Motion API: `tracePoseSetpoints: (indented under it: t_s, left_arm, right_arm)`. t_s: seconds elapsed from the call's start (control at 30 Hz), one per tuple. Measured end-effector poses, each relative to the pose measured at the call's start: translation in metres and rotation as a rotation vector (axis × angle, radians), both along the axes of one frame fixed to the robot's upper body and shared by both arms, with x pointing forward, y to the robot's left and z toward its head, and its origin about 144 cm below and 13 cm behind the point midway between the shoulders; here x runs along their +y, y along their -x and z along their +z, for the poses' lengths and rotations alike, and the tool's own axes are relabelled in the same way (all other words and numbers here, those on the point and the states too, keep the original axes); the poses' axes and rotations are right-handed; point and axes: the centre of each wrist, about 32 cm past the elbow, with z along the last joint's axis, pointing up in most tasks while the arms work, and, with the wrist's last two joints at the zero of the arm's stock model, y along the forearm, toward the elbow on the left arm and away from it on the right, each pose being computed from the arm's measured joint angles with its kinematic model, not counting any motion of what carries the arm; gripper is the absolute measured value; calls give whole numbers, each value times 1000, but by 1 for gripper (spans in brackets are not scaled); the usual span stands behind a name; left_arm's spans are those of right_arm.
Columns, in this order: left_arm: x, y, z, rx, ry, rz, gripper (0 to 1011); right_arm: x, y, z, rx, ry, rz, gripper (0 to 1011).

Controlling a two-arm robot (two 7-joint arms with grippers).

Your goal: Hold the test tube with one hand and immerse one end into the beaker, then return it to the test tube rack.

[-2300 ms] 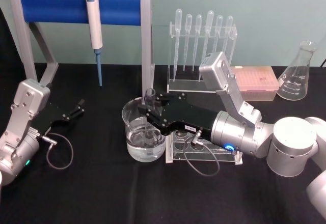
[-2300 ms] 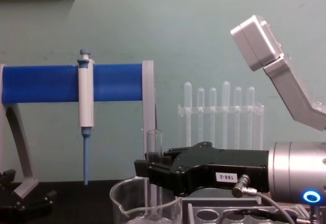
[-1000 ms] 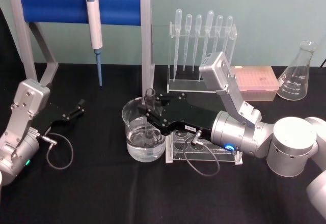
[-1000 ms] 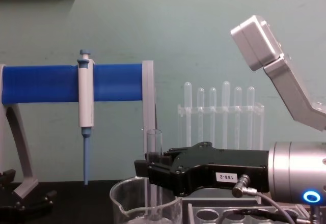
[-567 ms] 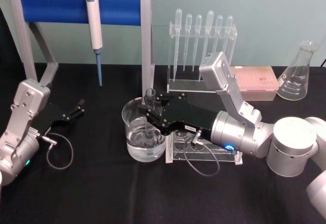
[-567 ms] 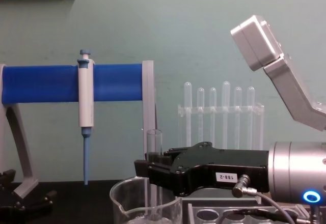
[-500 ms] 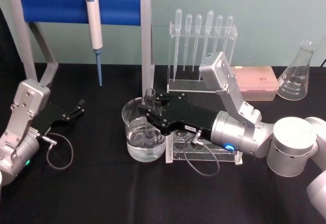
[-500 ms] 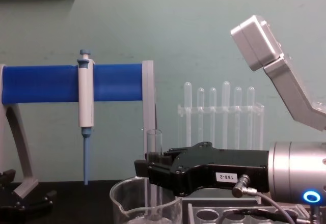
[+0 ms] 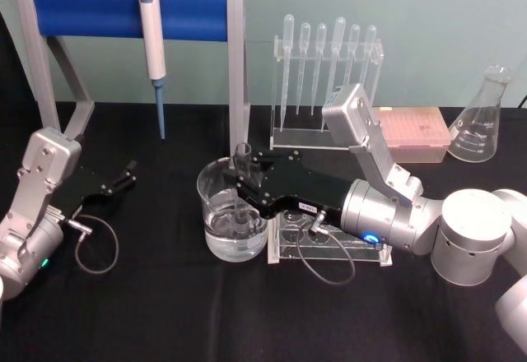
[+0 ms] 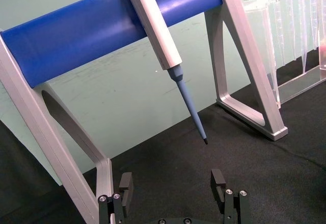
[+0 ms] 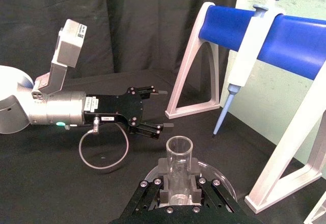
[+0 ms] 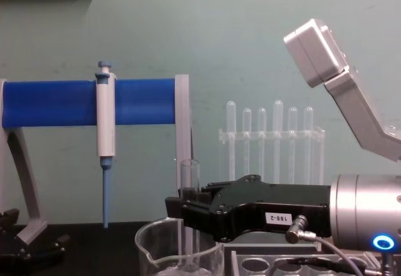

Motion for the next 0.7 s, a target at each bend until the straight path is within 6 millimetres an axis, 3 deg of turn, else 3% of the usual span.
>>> tracePoseSetpoints:
  t_s: [0.7]
  left_arm:
    - [0, 0, 0, 0, 0, 0, 1000]
  right_arm:
    - [0, 0, 0, 0, 0, 0, 226]
